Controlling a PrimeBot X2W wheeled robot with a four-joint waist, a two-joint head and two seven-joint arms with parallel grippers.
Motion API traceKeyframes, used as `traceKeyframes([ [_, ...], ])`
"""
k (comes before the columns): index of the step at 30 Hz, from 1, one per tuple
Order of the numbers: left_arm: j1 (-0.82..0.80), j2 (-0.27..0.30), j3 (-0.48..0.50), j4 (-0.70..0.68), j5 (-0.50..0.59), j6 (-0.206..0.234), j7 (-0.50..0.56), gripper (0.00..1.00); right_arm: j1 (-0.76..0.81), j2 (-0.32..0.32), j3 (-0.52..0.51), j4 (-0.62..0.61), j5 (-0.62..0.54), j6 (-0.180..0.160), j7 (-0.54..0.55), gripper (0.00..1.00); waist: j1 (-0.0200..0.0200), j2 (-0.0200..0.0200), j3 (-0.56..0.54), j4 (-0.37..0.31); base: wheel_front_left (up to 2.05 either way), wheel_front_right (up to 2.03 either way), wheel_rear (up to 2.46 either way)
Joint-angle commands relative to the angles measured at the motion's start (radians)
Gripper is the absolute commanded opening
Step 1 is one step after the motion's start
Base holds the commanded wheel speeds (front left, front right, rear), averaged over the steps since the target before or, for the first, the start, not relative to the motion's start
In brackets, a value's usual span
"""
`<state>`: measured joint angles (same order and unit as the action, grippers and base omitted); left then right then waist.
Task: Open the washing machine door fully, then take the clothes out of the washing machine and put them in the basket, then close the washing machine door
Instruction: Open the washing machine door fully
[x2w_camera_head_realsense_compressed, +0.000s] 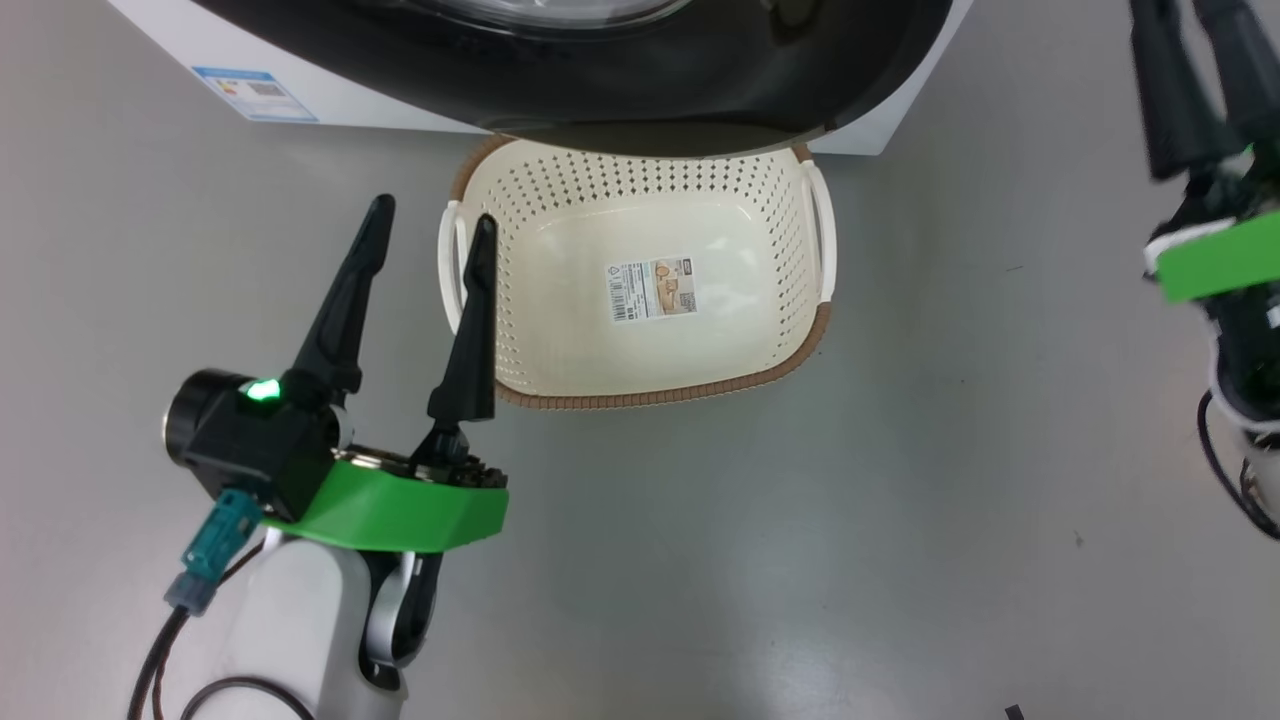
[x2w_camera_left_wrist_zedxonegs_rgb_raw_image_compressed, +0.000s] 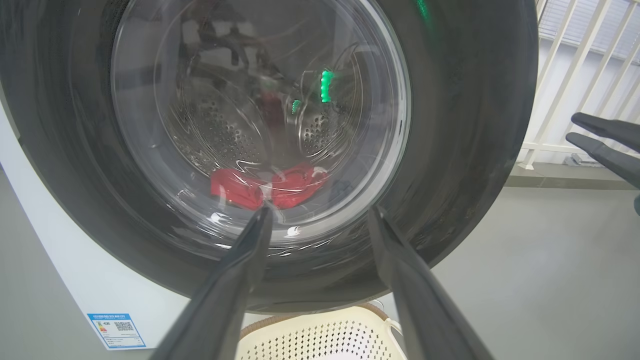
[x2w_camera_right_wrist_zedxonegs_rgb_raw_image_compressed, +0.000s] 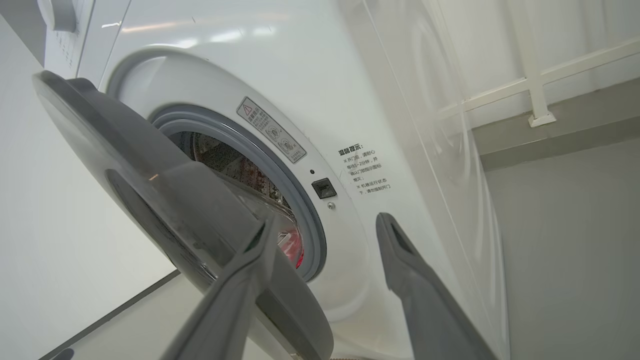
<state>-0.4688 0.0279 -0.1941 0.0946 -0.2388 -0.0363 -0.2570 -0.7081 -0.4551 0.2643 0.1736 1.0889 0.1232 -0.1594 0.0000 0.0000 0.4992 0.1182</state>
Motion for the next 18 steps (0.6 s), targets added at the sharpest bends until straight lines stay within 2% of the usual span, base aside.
traceKeyframes([
  [1, 0.028, 0.022, 0.039, -0.021, 0.004, -0.003, -0.005, 1.0, 0.045, -0.014, 0.042, 0.008, -0.065, 0.008, -0.07, 1.0, 0.0, 0.0, -0.01, -0.01, 0.0, 0.0, 0.0],
  [2, 0.028, 0.022, 0.039, -0.021, 0.004, -0.003, -0.005, 1.0, 0.045, -0.014, 0.042, 0.008, -0.065, 0.008, -0.07, 1.0, 0.0, 0.0, -0.01, -0.01, 0.0, 0.0, 0.0],
  [5, 0.034, 0.022, 0.046, -0.024, 0.007, -0.002, -0.005, 1.0, 0.063, -0.004, 0.038, 0.056, -0.183, 0.008, -0.1, 1.0, 0.0, 0.0, -0.017, -0.02, 0.0, 0.0, 0.0],
  [7, 0.037, 0.022, 0.051, -0.028, 0.009, -0.001, -0.005, 1.0, 0.074, 0.032, -0.029, 0.049, -0.272, 0.008, -0.101, 1.0, 0.0, 0.0, -0.018, -0.026, 0.0, 0.0, 0.0],
  [12, 0.042, 0.022, 0.061, -0.041, 0.008, 0.004, -0.005, 1.0, 0.157, 0.135, -0.164, -0.028, -0.48, 0.008, -0.102, 1.0, 0.0, 0.0, -0.021, -0.03, 0.0, 0.0, 0.0],
  [18, 0.047, 0.022, 0.07, -0.054, 0.003, 0.006, -0.005, 1.0, 0.256, 0.211, -0.248, -0.12, -0.623, 0.008, -0.102, 1.0, 0.0, 0.0, -0.023, -0.034, 0.0, 0.0, 0.0],
])
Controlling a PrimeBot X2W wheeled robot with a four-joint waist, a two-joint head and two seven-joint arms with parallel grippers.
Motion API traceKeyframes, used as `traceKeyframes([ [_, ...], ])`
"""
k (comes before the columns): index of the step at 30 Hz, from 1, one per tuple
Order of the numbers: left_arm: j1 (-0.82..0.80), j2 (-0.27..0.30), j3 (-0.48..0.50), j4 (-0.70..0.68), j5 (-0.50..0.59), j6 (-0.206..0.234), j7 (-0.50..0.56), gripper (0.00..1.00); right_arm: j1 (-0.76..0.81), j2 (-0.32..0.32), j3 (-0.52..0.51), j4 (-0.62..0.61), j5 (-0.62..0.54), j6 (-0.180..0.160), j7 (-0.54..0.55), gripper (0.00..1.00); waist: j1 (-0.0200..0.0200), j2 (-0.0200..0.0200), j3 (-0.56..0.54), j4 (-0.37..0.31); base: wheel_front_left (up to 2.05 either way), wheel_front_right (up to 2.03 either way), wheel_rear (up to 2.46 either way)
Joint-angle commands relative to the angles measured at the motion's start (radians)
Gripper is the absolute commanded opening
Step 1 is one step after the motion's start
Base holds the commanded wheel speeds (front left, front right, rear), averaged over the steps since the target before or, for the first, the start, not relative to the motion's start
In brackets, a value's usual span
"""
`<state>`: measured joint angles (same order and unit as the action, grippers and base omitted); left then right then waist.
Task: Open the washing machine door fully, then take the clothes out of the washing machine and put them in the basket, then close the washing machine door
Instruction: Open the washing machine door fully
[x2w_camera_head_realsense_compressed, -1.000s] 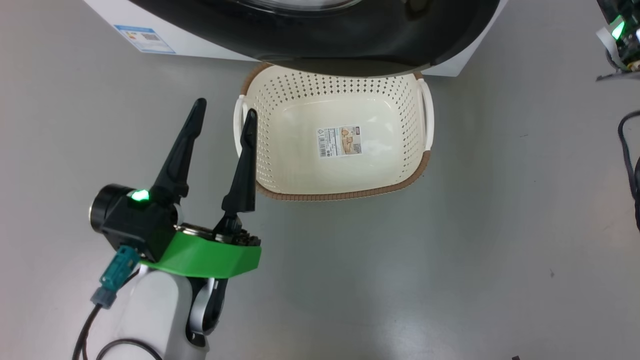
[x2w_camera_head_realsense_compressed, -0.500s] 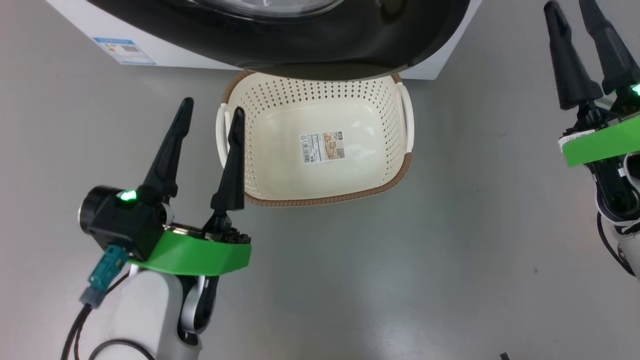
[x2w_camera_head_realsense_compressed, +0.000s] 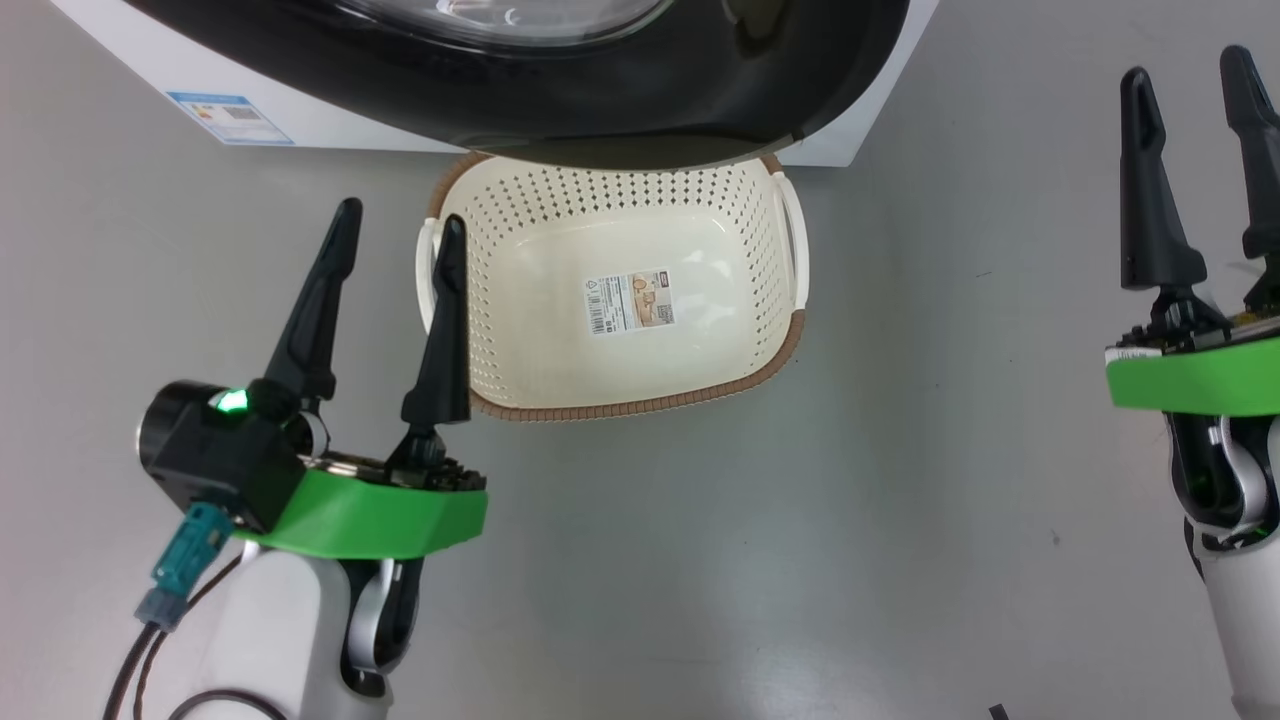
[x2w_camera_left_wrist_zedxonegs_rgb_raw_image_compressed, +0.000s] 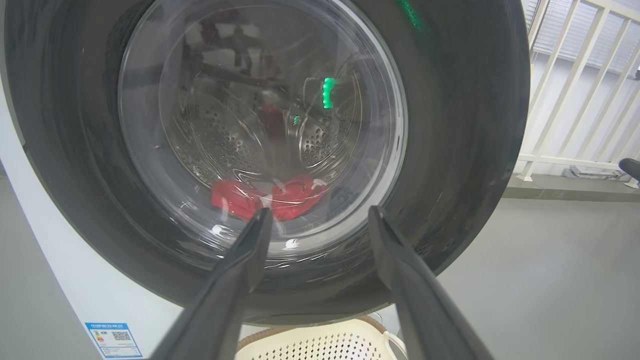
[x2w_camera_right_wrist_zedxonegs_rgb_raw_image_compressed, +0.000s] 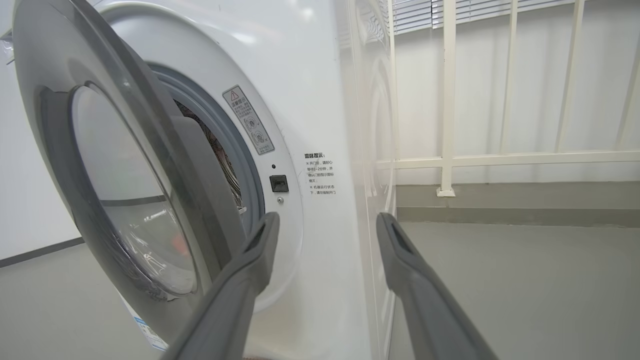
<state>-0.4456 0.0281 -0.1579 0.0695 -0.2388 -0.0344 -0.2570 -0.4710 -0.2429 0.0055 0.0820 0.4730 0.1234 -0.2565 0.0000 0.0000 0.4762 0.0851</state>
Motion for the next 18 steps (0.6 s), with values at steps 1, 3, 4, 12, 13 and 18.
traceKeyframes([
  [1, 0.024, 0.022, 0.036, -0.031, 0.003, 0.004, -0.005, 1.0, 0.03, 0.006, 0.003, -0.04, -0.024, 0.007, -0.005, 1.0, 0.0, 0.0, -0.001, -0.003, 0.0, 0.0, 0.0],
  [3, 0.025, 0.022, 0.042, -0.035, 0.002, 0.004, -0.005, 1.0, 0.05, 0.021, -0.011, -0.062, -0.061, 0.007, -0.005, 1.0, 0.0, 0.0, -0.001, -0.007, 0.0, 0.0, 0.0],
  [4, 0.025, 0.022, 0.045, -0.037, 0.002, 0.004, -0.005, 1.0, 0.06, 0.028, -0.014, -0.07, -0.073, 0.007, -0.005, 1.0, 0.0, 0.0, -0.001, -0.008, 0.0, 0.0, 0.0],
  [12, 0.028, 0.022, 0.046, -0.04, 0.002, 0.005, -0.005, 1.0, 0.125, 0.072, -0.048, -0.105, -0.102, 0.007, -0.005, 1.0, 0.0, 0.0, -0.001, -0.014, 0.0, 0.0, 0.0],
  [13, 0.028, 0.022, 0.046, -0.039, 0.002, 0.005, -0.005, 1.0, 0.132, 0.074, -0.051, -0.109, -0.104, 0.007, -0.005, 1.0, 0.0, 0.0, -0.001, -0.014, 0.0, 0.0, 0.0],
  [18, 0.027, 0.022, 0.048, -0.038, 0.006, 0.006, -0.005, 1.0, 0.151, 0.082, -0.054, -0.12, -0.112, 0.007, -0.005, 1.0, 0.0, 0.0, 0.0, -0.016, 0.0, 0.0, 0.0],
])
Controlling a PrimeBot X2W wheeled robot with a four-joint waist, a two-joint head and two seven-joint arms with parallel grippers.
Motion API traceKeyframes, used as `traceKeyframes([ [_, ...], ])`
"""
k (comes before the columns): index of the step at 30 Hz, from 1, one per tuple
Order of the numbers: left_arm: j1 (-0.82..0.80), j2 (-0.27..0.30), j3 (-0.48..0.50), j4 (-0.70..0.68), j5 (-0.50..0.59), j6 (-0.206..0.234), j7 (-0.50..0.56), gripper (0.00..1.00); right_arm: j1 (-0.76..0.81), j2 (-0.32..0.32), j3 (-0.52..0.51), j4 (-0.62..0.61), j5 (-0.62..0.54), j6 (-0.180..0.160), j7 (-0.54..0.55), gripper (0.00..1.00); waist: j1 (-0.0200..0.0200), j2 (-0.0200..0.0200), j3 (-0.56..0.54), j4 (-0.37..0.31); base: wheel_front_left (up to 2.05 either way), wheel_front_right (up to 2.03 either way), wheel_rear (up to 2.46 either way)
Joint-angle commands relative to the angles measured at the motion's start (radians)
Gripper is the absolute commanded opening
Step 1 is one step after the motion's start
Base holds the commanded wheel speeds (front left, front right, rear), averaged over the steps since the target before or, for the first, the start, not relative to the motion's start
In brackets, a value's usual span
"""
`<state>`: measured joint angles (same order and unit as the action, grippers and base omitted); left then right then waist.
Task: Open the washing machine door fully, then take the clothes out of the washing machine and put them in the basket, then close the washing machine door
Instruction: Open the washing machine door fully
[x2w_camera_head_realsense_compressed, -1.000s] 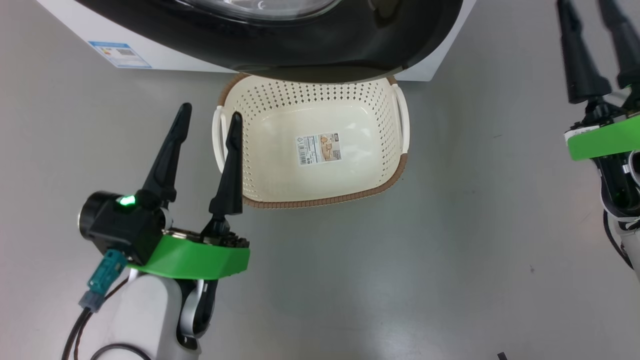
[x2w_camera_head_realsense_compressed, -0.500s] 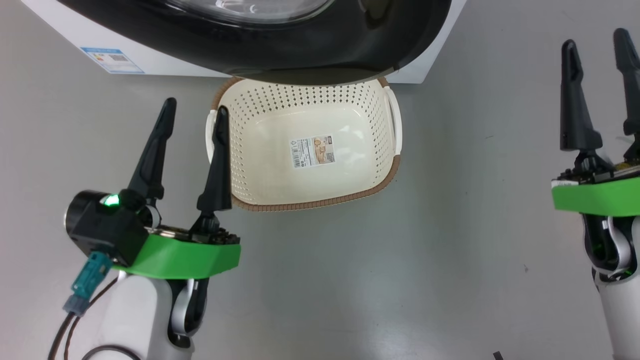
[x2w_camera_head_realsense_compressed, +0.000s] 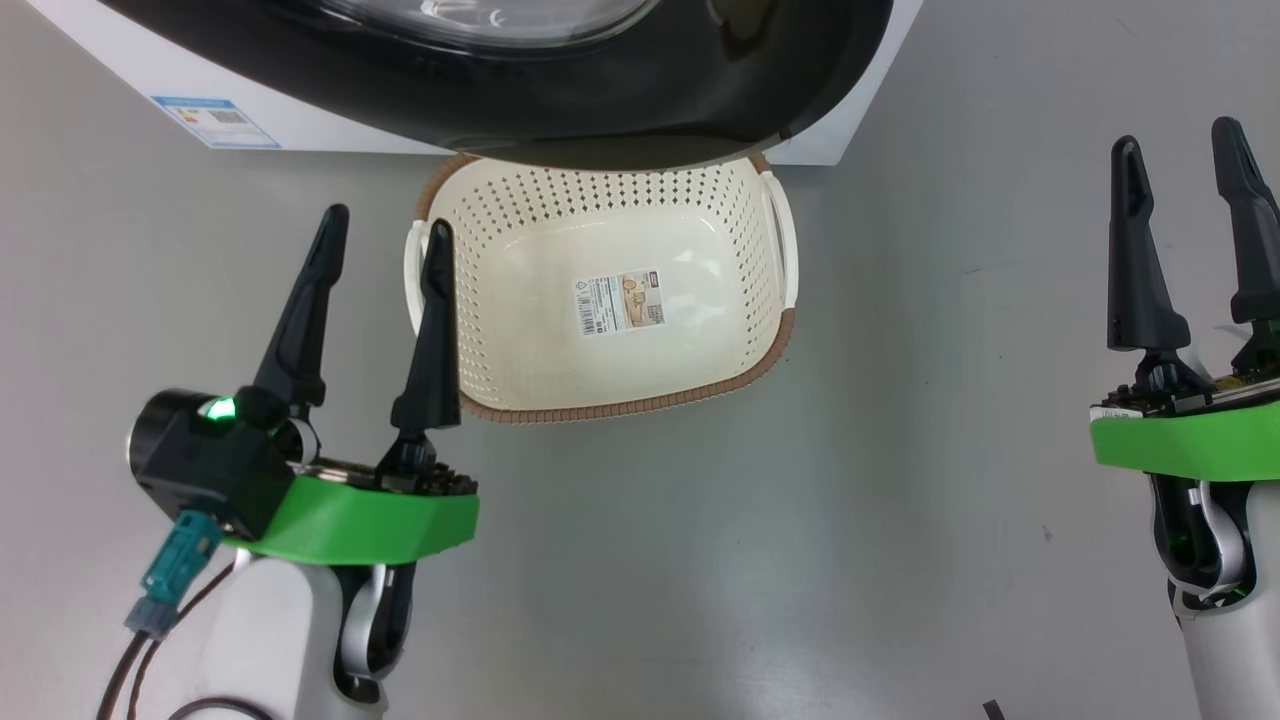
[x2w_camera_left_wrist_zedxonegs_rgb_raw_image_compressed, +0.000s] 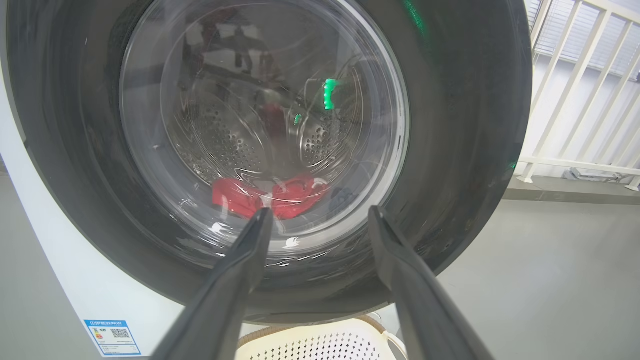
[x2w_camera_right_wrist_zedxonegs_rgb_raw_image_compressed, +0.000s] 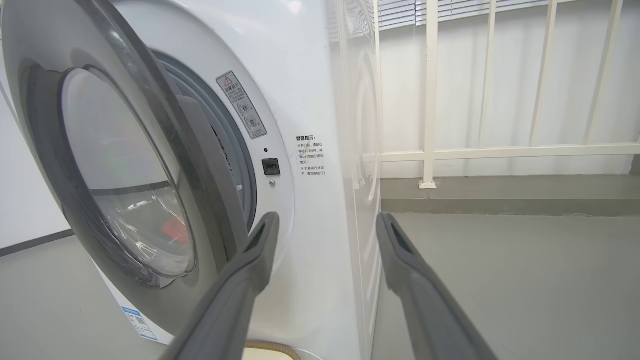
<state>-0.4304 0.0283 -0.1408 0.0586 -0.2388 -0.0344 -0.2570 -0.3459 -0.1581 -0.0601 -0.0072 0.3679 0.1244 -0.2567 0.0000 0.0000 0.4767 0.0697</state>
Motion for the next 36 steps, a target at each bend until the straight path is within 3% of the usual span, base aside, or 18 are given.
traceKeyframes([
  [1, 0.012, 0.022, 0.031, -0.027, 0.006, 0.005, -0.005, 1.0, 0.027, -0.002, 0.011, -0.031, -0.008, 0.006, -0.005, 1.0, 0.0, 0.0, 0.0, 0.0, 0.0, 0.0, 0.0],
  [21, 0.009, 0.022, 0.031, -0.022, 0.009, 0.002, -0.005, 1.0, 0.028, -0.008, 0.039, -0.024, 0.015, 0.006, -0.005, 1.0, 0.0, 0.0, 0.004, -0.004, 0.0, 0.0, 0.0],
  [22, 0.009, 0.022, 0.031, -0.021, 0.009, 0.001, -0.005, 1.0, 0.028, -0.012, 0.046, -0.022, 0.02, 0.006, -0.005, 0.38, 0.0, 0.0, 0.003, -0.004, 0.0, 0.0, 0.0],
  [23, 0.009, 0.022, 0.031, -0.021, 0.01, 0.001, -0.005, 1.0, 0.027, -0.016, 0.054, -0.025, 0.023, 0.006, -0.005, 0.0, 0.0, 0.0, 0.002, -0.003, 0.0, 0.0, 0.0],
  [29, 0.007, 0.022, 0.032, -0.021, 0.01, 0.0, -0.005, 1.0, -0.003, -0.029, 0.11, -0.022, 0.178, 0.006, -0.005, 0.0, 0.0, 0.0, -0.001, 0.0, 0.0, 0.0, 0.0],
  [36, 0.012, 0.022, 0.038, -0.023, 0.009, -0.004, -0.005, 1.0, -0.104, -0.063, 0.158, 0.008, 0.524, 0.006, -0.005, 0.0, 0.0, 0.0, -0.008, 0.009, 0.0, 0.0, 0.0],
])
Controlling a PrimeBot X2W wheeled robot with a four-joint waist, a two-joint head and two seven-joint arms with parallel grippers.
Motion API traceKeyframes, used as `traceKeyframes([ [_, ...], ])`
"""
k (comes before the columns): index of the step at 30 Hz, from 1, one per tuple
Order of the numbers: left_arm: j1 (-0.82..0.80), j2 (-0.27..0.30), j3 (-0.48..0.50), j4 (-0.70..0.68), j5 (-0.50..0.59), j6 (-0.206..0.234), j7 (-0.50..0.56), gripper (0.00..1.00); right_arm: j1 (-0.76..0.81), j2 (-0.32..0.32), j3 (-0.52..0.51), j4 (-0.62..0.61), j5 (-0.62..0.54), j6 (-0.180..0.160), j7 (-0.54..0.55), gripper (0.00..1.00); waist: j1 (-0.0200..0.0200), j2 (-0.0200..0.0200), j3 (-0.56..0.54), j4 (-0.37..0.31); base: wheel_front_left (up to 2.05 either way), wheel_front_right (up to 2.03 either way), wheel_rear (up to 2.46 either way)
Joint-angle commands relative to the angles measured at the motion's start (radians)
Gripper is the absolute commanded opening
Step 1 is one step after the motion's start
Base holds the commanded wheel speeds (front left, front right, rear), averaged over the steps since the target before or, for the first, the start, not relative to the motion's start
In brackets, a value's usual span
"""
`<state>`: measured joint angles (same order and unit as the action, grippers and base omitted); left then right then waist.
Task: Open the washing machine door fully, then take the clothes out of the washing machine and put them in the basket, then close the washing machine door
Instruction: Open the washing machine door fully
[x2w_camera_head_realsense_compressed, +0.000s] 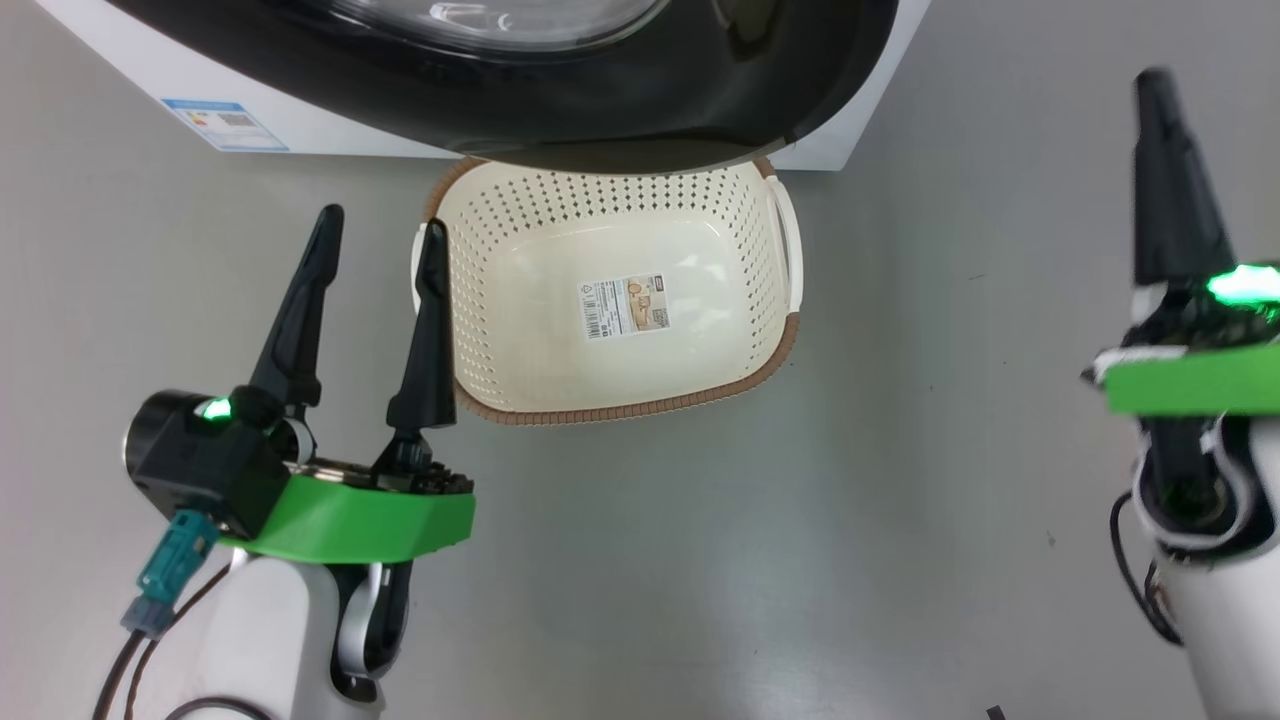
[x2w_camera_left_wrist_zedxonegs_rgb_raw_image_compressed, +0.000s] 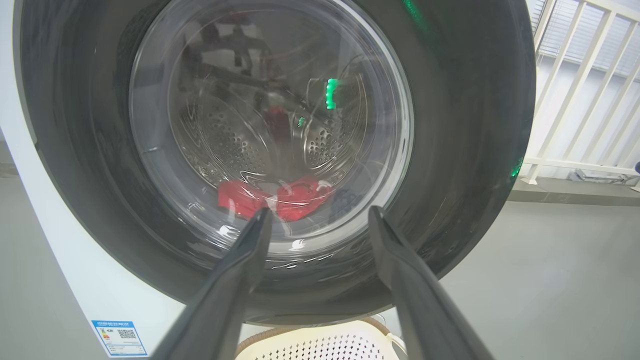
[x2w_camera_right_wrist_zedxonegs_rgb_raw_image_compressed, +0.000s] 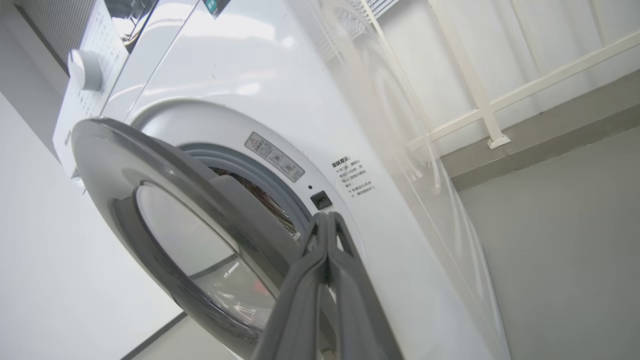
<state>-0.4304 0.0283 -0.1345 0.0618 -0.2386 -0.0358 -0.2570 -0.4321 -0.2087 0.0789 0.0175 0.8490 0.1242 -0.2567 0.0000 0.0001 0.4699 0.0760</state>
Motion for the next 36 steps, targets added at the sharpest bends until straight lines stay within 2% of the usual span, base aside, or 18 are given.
traceKeyframes([
  [1, 0.013, 0.022, 0.031, -0.027, 0.008, -0.003, -0.005, 1.0, -0.035, -0.02, 0.027, -0.004, 0.1, 0.007, -0.005, 0.0, 0.0, -0.0001, -0.002, 0.005, 0.0, 0.0, 0.0],
  [4, 0.013, 0.022, 0.026, -0.026, 0.006, -0.004, -0.005, 1.0, -0.099, -0.055, 0.064, 0.035, 0.298, 0.007, 0.009, 0.0, 0.0, -0.0001, -0.003, 0.013, 0.0, 0.0, 0.0],
  [7, 0.014, 0.022, 0.019, -0.027, 0.003, -0.002, -0.005, 1.0, -0.171, -0.092, 0.08, 0.066, 0.485, 0.007, 0.086, 0.0, 0.0, -0.0001, 0.0, 0.022, 0.0, 0.0, 0.0],
  [13, 0.012, 0.022, 0.001, -0.025, -0.001, 0.003, -0.005, 1.0, -0.306, -0.116, 0.075, 0.166, 0.78, 0.007, 0.329, 0.0, 0.0, -0.0001, 0.008, 0.038, 0.0, 0.0, 0.0],
  [17, 0.006, 0.022, -0.005, -0.022, -0.003, 0.003, -0.005, 1.0, -0.393, -0.117, 0.065, 0.254, 0.923, 0.007, 0.521, 0.0, 0.0, -0.0001, 0.015, 0.052, 0.0, 0.0, 0.0],
  [18, 0.006, 0.022, -0.005, -0.022, -0.003, 0.003, -0.005, 1.0, -0.393, -0.117, 0.065, 0.254, 0.923, 0.007, 0.521, 0.0, 0.0, -0.0001, 0.015, 0.052, 0.0, 0.0, 0.0],
  [24, 0.0, 0.022, -0.023, -0.022, -0.008, 0.008, -0.005, 1.0, -0.51, -0.134, 0.063, 0.381, 1.037, 0.007, 0.749, 0.0, 0.0, -0.0001, 0.031, 0.075, 0.0, 0.0, 0.0],
  [31, -0.01, 0.022, -0.067, -0.017, -0.014, 0.015, -0.005, 1.0, -0.619, -0.16, 0.084, 0.49, 1.07, 0.007, 0.912, 0.0, 0.0, -0.0001, 0.051, 0.103, 0.0, 0.0, 0.0],
  [36, -0.016, 0.022, -0.086, -0.014, -0.021, 0.02, -0.005, 1.0, -0.678, -0.165, 0.104, 0.542, 1.06, 0.007, 0.969, 0.0, 0.0, -0.0001, 0.061, 0.116, 0.0, 0.0, 0.0],
])
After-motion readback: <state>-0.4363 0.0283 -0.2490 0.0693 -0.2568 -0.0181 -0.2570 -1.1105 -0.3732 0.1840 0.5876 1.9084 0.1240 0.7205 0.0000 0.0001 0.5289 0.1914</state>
